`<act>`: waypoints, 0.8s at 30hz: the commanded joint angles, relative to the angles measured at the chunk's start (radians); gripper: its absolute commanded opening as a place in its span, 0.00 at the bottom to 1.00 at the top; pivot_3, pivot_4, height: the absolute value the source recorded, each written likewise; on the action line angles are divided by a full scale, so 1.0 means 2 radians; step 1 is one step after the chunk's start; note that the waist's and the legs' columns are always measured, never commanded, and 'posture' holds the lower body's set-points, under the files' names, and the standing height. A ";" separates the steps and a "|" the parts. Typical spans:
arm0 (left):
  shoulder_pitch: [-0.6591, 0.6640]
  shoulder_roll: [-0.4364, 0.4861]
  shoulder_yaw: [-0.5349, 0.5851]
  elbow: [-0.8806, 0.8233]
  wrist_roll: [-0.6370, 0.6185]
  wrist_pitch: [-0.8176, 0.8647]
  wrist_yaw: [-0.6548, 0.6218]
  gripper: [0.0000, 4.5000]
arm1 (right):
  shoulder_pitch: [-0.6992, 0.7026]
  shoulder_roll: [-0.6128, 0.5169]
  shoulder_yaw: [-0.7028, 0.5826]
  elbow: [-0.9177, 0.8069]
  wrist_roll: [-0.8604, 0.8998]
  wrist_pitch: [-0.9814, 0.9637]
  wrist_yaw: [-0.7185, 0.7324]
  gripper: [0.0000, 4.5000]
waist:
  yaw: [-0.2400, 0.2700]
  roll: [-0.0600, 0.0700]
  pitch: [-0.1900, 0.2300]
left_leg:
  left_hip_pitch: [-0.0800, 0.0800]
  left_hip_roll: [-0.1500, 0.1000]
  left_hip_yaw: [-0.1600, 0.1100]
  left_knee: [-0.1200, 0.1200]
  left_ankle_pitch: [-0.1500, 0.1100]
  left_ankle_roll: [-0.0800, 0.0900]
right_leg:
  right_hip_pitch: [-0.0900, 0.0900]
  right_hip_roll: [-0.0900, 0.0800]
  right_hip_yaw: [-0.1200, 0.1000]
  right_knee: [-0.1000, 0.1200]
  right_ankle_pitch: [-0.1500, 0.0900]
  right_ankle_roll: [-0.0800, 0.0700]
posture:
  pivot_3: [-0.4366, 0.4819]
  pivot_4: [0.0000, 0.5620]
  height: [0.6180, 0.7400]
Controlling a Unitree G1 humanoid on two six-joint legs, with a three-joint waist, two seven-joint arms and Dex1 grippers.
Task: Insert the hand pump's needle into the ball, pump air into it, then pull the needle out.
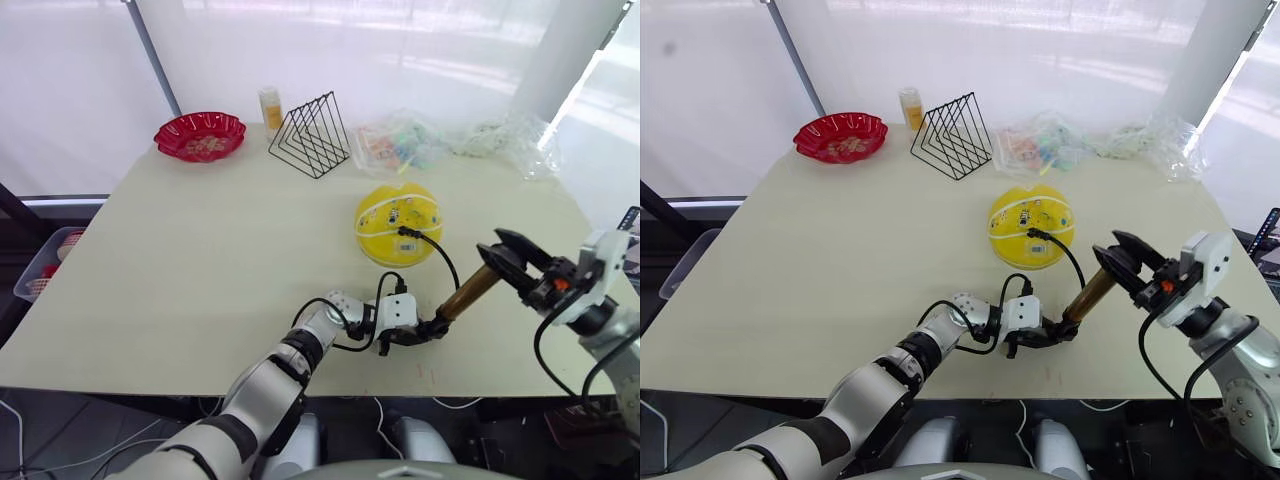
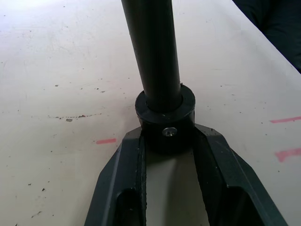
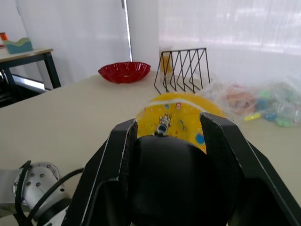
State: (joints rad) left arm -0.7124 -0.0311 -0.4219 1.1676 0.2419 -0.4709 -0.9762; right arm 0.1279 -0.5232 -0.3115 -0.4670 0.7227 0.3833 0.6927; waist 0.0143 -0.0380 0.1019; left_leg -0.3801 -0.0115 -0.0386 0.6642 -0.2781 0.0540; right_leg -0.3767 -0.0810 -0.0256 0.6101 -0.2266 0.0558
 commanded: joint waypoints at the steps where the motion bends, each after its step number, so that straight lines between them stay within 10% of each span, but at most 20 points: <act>1: 0.017 0.007 -0.026 0.036 0.036 0.023 -0.011 0.22 | 0.039 0.028 0.078 0.051 -0.006 0.034 0.023 0.35 | 0.000 0.000 -0.001 | 0.000 0.000 0.000 0.000 0.000 0.000 | 0.000 0.000 0.000 0.000 0.000 0.000 | 0.48 0.27 0.97; 13: 0.009 0.003 -0.025 0.042 0.037 0.026 -0.007 0.22 | 0.019 0.027 0.057 0.017 0.043 0.084 0.006 0.35 | 0.000 0.002 0.000 | -0.001 0.000 -0.001 0.000 0.000 0.000 | 0.000 -0.001 0.001 0.000 -0.001 -0.001 | 0.48 0.27 0.97; 24: 0.011 0.008 -0.027 0.042 0.039 0.021 -0.010 0.22 | -0.105 -0.137 -0.118 -0.046 0.119 0.093 0.010 0.35 | 0.003 0.015 0.012 | -0.008 -0.003 -0.001 0.003 0.000 0.000 | -0.006 0.000 -0.001 0.000 0.001 0.002 | 0.48 0.27 0.97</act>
State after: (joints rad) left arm -0.7410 -0.0555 -0.4210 1.1650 0.2394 -0.4735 -0.9919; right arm -0.0305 -0.7685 -0.4208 -0.5058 0.9125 0.6114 0.7017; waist 0.0202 -0.0076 0.1253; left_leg -0.3968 -0.0177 -0.0397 0.6694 -0.2778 0.0542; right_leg -0.3877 -0.0810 -0.0280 0.6103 -0.2239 0.0609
